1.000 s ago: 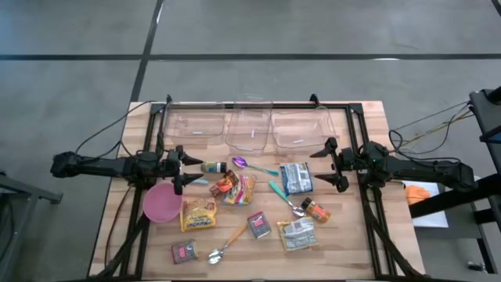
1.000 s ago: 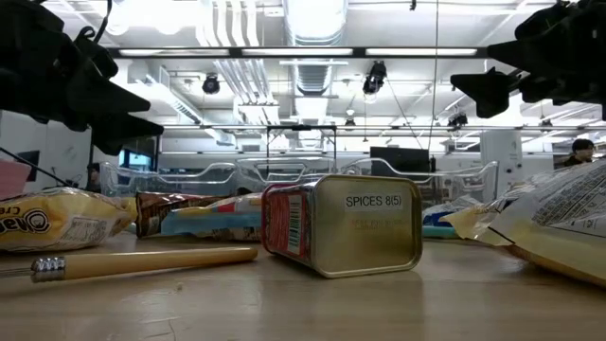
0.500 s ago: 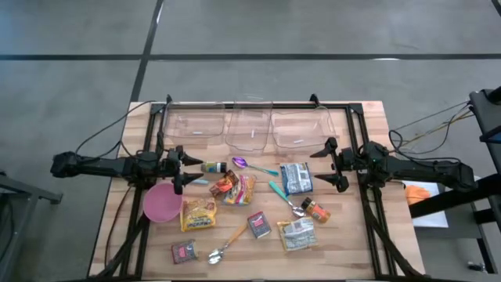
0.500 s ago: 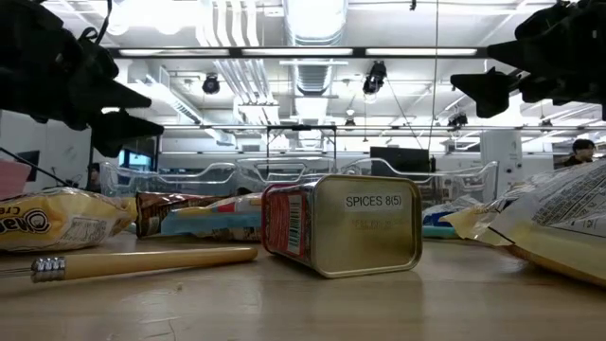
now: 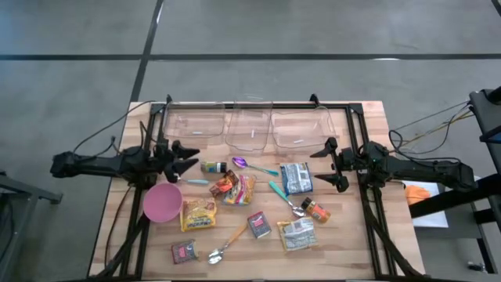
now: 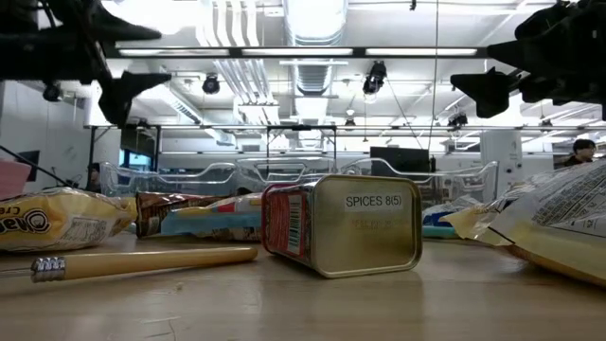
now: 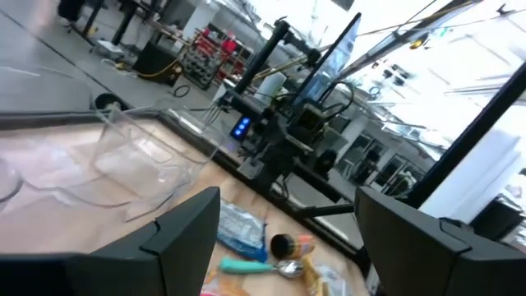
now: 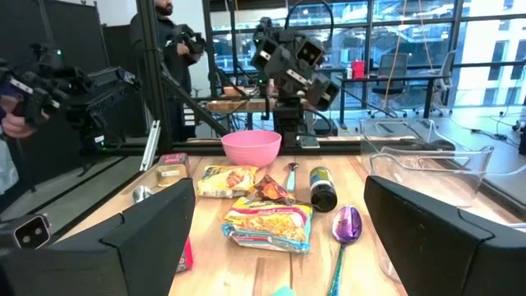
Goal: Pick & Place Food Item
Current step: Put the blue noodle pack into the right transparent bin
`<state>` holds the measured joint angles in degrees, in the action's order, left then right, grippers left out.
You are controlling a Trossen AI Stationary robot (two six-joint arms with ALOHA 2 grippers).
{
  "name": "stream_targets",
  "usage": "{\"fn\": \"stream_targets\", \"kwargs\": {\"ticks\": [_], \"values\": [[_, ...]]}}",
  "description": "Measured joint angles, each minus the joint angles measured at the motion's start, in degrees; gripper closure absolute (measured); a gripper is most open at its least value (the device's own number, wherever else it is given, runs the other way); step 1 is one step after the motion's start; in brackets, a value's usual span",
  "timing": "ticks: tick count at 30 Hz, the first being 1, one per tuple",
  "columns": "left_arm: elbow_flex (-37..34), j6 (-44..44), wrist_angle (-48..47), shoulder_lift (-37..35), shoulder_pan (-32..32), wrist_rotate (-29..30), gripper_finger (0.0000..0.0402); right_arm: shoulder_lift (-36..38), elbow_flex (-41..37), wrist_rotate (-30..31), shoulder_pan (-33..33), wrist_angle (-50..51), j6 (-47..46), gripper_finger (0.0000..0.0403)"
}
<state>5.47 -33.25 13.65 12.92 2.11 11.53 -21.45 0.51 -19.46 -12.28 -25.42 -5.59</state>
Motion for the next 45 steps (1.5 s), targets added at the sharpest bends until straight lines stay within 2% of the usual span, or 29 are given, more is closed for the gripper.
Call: {"fn": "stream_targets", "kwargs": {"ticks": [4,6,14,16,23,27,29,32,37,41,45], "values": [[3.4,0.2,-0.5,0.9,0.0,-1.0,0.0112,0.0,0.0,0.0,0.0,0.0,0.0,0.0051],[5.4,0.2,-2.4,2.3,0.0,0.5,0.0112,0.0,0.0,0.4,0.0,0.0,0.0,0.0051],[17.2,-1.0,-10.1,11.9,-0.3,6.2,0.0112,0.0,0.0,7.8,0.0,-0.1,0.0,0.0051],[20.7,-1.7,-12.2,14.7,-0.3,7.5,0.0112,0.0,0.0,7.8,0.0,-0.5,-4.6,0.0051],[29.7,-8.7,-16.8,23.4,-0.4,10.2,0.0112,0.0,0.0,7.9,0.0,-7.2,-35.6,0.0051],[32.2,-11.4,-17.0,27.2,-0.4,10.2,0.0112,0.0,0.0,7.7,0.0,-11.1,-37.7,0.0051],[32.9,-12.1,-17.1,28.4,-0.5,10.2,0.0112,0.0,0.9,7.7,-0.3,-9.7,-37.7,0.0051],[33.5,-13.6,-17.4,29.3,-1.1,10.3,0.0112,-0.1,5.1,7.6,-0.5,-0.2,-40.4,0.0051],[33.6,-16.3,-18.1,28.8,-1.8,10.4,0.0112,-1.1,18.1,8.2,-0.5,26.6,-36.8,0.0051],[33.6,-16.4,-18.3,27.5,-1.9,9.9,0.0112,-3.7,28.4,14.7,-0.5,48.5,-33.5,0.0051],[34.0,-16.8,-19.9,27.3,-1.9,8.0,0.0112,-7.0,33.8,19.1,-0.5,62.3,-34.8,0.0051]]}}
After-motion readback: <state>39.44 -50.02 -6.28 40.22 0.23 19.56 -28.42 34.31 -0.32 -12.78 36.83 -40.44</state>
